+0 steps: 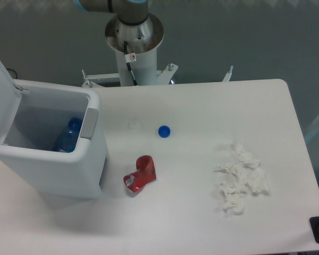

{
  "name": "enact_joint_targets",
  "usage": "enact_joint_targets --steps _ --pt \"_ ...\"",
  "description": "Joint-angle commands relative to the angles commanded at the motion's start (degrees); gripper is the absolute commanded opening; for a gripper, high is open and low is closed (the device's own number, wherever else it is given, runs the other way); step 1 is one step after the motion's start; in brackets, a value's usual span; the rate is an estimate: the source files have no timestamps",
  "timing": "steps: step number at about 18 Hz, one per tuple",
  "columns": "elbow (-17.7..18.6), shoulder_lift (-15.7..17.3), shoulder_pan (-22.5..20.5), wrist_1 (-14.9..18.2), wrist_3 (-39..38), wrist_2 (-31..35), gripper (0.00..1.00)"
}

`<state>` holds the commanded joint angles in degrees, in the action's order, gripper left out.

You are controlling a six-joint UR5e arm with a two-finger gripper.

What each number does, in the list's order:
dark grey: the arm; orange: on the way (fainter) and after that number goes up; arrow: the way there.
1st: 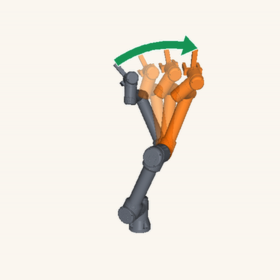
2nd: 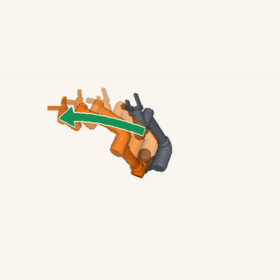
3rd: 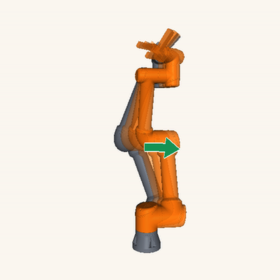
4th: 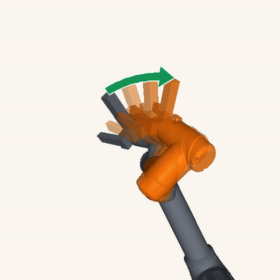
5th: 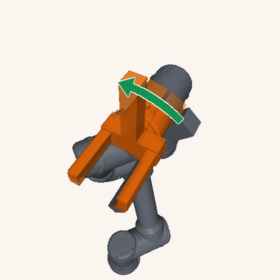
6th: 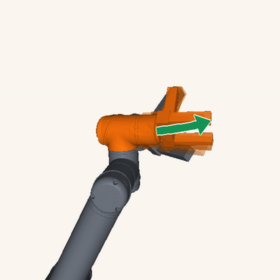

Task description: Close the trash can

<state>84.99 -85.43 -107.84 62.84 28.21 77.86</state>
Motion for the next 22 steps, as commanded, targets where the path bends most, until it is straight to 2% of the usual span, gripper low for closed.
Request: enact_joint_targets --steps 4,7,11,22 --pt "0.8 3.3 -0.1 3.2 -0.1 3.3 0.0" --pt "0.9 4.4 -0.2 3.5 -0.4 5.2 0.0" --pt "0.9 4.3 -0.2 3.3 -2.7 8.4 0.0" --pt "1.1 3.3 -0.2 3.3 -4.4 9.2 0.0"
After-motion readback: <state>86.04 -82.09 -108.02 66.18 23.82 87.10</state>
